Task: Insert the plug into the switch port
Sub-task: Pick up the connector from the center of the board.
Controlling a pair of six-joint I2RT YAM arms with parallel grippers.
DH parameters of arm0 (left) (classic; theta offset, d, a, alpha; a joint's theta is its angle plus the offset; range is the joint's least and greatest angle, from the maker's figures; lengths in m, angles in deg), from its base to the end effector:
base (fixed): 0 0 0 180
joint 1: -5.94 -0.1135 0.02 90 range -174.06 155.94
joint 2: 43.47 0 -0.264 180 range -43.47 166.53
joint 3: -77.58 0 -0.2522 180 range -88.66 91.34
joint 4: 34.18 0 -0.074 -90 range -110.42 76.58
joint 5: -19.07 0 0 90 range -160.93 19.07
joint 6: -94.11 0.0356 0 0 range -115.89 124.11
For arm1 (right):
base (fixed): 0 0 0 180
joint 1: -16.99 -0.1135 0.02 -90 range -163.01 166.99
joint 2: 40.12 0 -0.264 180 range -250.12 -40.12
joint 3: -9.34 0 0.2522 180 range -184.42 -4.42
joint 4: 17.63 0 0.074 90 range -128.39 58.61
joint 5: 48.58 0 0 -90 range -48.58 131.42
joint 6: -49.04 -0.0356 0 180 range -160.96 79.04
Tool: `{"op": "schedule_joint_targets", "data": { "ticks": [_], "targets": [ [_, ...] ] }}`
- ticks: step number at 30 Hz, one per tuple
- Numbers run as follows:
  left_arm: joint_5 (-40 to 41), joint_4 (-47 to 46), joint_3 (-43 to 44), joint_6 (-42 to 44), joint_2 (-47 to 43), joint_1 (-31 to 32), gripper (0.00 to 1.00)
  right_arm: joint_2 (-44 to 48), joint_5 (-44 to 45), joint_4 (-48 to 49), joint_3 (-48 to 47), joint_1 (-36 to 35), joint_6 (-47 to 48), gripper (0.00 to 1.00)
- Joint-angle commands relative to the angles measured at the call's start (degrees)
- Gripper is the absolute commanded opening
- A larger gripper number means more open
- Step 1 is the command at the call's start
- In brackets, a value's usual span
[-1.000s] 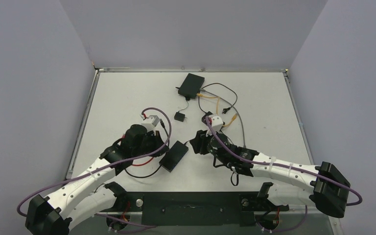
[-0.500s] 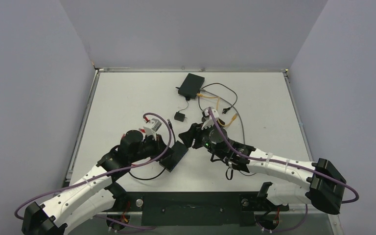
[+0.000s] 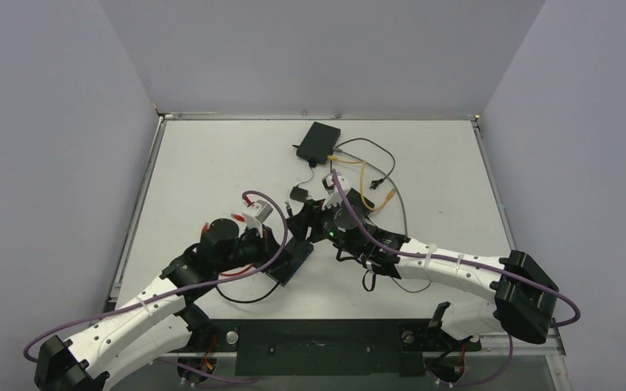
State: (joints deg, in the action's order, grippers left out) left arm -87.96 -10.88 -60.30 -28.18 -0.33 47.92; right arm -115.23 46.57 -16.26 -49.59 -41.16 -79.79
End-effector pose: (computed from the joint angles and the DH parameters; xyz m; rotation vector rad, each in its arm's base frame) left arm 0.1253 -0.1268 0.2450 0.3886 2.1246 -1.0943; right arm 0.1611 0.2533 0.2704 -0.2639 1.9579 1.0796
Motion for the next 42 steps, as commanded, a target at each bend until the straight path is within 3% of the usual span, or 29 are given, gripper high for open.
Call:
{"op": "schedule_joint_targets", "data": {
  "ticks": [1, 9, 14, 22, 26, 29, 33, 35, 39, 42],
  "targets": [
    [-1.5, -4.2, 0.2, 0.5, -1.6, 0.7, 0.00, -1.4, -1.1, 3.4, -2.6, 0.4, -1.2, 0.50],
    [-2.3, -4.7, -0.2, 0.4, -3.5, 1.1, 0.00, -2.2, -0.9, 4.9, -1.6, 1.0, -2.1, 0.47],
    [-2.7, -5.1, -0.5, 0.4, -4.1, 1.5, 0.00, -2.3, -2.1, 6.2, -0.9, 1.2, -2.3, 0.34],
    [-2.3, -5.5, -0.8, 0.2, -4.8, 1.6, 0.00, -2.7, -4.6, 8.1, -0.3, 1.7, -3.2, 0.25],
    [-2.4, -5.8, -0.9, 0.1, -5.4, 1.6, 0.00, -2.9, -5.5, 9.1, 0.1, 1.7, -3.6, 0.16],
    [-2.4, -6.1, -1.1, -0.1, -5.8, 1.6, 0.00, -2.8, -6.5, 9.7, 0.6, 1.8, -3.6, 0.00],
    [-2.2, -6.1, -1.1, -0.8, -5.8, 1.7, 0.00, -1.9, -6.5, 10.2, 1.3, 1.9, -2.8, 0.00],
    [-1.3, -5.8, -1.0, -1.3, -5.9, 1.6, 0.11, -1.3, -6.4, 10.4, 1.8, 1.8, -2.3, 0.00],
    [1.3, -4.4, -0.3, -2.0, -6.8, 1.6, 0.45, 0.7, -6.2, 10.7, 3.2, 1.8, -0.6, 0.00],
    [3.5, -2.1, 1.5, -1.9, -7.3, 1.5, 0.55, 2.9, -6.2, 10.3, 4.4, 1.8, 0.8, 0.00]
  ]
}}
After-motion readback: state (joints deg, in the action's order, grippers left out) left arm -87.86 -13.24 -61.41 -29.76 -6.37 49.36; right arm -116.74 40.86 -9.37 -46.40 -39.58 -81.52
